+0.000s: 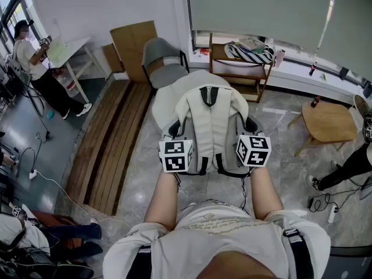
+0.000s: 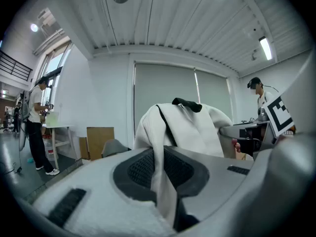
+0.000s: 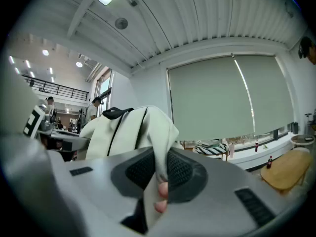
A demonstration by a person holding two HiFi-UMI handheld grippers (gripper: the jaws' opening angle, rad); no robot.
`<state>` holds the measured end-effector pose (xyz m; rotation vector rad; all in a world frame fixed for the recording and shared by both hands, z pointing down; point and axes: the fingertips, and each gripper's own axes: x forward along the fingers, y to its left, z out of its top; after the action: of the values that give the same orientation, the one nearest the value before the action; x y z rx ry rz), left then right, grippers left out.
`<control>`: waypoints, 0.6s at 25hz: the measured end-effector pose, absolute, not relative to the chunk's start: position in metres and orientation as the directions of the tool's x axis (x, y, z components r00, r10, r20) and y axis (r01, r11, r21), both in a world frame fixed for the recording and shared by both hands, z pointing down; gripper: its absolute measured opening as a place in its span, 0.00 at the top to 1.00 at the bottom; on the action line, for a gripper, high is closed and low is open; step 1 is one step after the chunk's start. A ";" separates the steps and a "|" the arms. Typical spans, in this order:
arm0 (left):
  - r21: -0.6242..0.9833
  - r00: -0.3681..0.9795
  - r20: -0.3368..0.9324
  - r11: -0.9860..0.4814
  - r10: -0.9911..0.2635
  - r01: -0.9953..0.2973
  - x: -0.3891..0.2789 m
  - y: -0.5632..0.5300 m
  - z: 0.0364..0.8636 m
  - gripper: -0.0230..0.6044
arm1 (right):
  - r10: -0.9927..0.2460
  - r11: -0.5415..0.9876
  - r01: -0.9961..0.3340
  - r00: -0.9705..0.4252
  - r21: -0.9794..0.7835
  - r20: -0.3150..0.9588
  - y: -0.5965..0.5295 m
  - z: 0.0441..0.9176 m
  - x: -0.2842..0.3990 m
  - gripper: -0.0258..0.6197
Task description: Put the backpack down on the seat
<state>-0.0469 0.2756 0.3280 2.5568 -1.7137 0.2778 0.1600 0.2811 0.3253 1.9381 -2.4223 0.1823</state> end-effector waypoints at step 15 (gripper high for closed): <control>-0.045 0.363 0.148 -0.373 -0.920 -0.927 -0.078 0.260 0.322 0.88 | -0.965 0.243 -0.966 -0.250 -0.086 0.084 0.267 0.318 0.128 0.86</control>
<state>-0.0783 0.2600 0.3222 2.5554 -1.7328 0.2294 0.1277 0.2665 0.3182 1.9156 -2.4653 0.1872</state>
